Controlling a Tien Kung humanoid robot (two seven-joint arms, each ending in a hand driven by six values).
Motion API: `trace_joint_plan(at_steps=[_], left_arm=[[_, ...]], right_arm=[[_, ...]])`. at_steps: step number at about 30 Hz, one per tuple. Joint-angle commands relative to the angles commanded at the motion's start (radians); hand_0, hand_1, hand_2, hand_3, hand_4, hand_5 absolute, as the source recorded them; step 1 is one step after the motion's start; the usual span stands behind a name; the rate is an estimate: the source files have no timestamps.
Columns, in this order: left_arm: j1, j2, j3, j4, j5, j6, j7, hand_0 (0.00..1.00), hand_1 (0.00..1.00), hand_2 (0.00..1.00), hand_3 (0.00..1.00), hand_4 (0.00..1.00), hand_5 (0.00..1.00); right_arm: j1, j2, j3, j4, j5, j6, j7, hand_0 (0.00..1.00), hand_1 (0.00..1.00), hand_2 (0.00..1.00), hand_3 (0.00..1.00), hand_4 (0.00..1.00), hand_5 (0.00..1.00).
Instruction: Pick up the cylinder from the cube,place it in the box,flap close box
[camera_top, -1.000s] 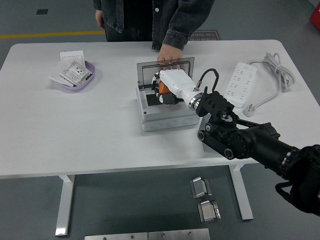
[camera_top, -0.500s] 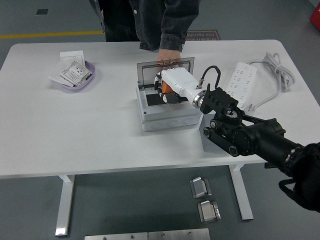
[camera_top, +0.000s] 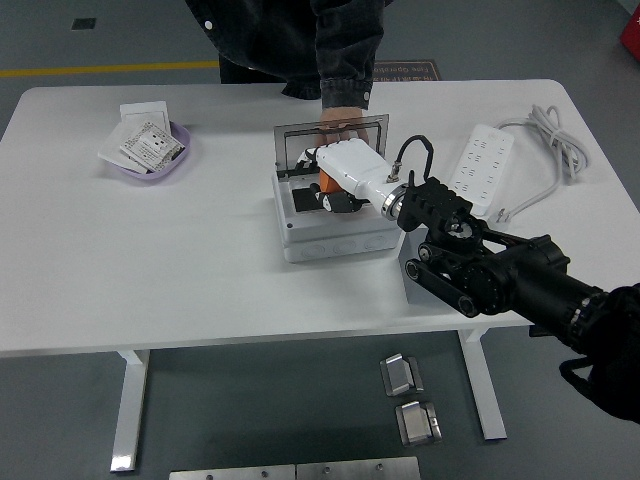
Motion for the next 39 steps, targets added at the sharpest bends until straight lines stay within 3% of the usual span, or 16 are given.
trace_joint_plan(at_steps=[3, 4, 16, 21, 31, 35, 39], left_arm=[[-0.001, 0.0, 0.0, 0.0, 0.003, 0.0, 0.0, 0.674, 0.682, 0.61, 0.667, 0.668, 0.453], [-0.001, 0.0, 0.001, 0.0, 0.003, -0.001, 0.0, 0.674, 0.682, 0.608, 0.667, 0.666, 0.456], [0.002, -0.005, 0.009, 0.0, 0.0, -0.002, -0.003, 0.672, 0.68, 0.593, 0.661, 0.664, 0.457], [0.017, -0.012, 0.009, 0.0, -0.006, 0.002, -0.001, 0.672, 0.68, 0.593, 0.661, 0.664, 0.457], [0.043, -0.019, 0.004, 0.0, -0.02, 0.01, 0.002, 0.672, 0.681, 0.593, 0.662, 0.658, 0.453], [0.046, -0.018, -0.003, 0.0, -0.015, 0.01, 0.005, 0.671, 0.681, 0.593, 0.66, 0.654, 0.45], [0.044, -0.016, -0.008, 0.0, -0.012, 0.009, 0.006, 0.671, 0.681, 0.593, 0.66, 0.654, 0.45]], right_arm=[[0.001, -0.002, -0.001, 0.0, -0.003, -0.001, 0.001, 0.651, 0.634, 0.67, 0.758, 0.685, 0.002], [0.001, -0.003, -0.002, 0.0, -0.005, -0.002, 0.001, 0.671, 0.642, 0.677, 0.781, 0.816, 0.146], [-0.008, -0.015, 0.021, 0.025, -0.014, 0.0, -0.012, 0.687, 0.643, 0.673, 0.791, 0.86, 0.18], [-0.042, -0.06, 0.091, 0.101, -0.013, 0.008, -0.031, 0.687, 0.643, 0.673, 0.791, 0.86, 0.18], [-0.111, -0.205, 0.252, 0.333, 0.007, 0.047, -0.082, 0.687, 0.635, 0.667, 0.786, 0.859, 0.198], [-0.075, -0.215, 0.283, 0.392, 0.006, 0.06, -0.094, 0.688, 0.631, 0.668, 0.788, 0.859, 0.204], [-0.016, -0.188, 0.283, 0.345, 0.012, 0.069, -0.095, 0.688, 0.631, 0.668, 0.788, 0.859, 0.204]])
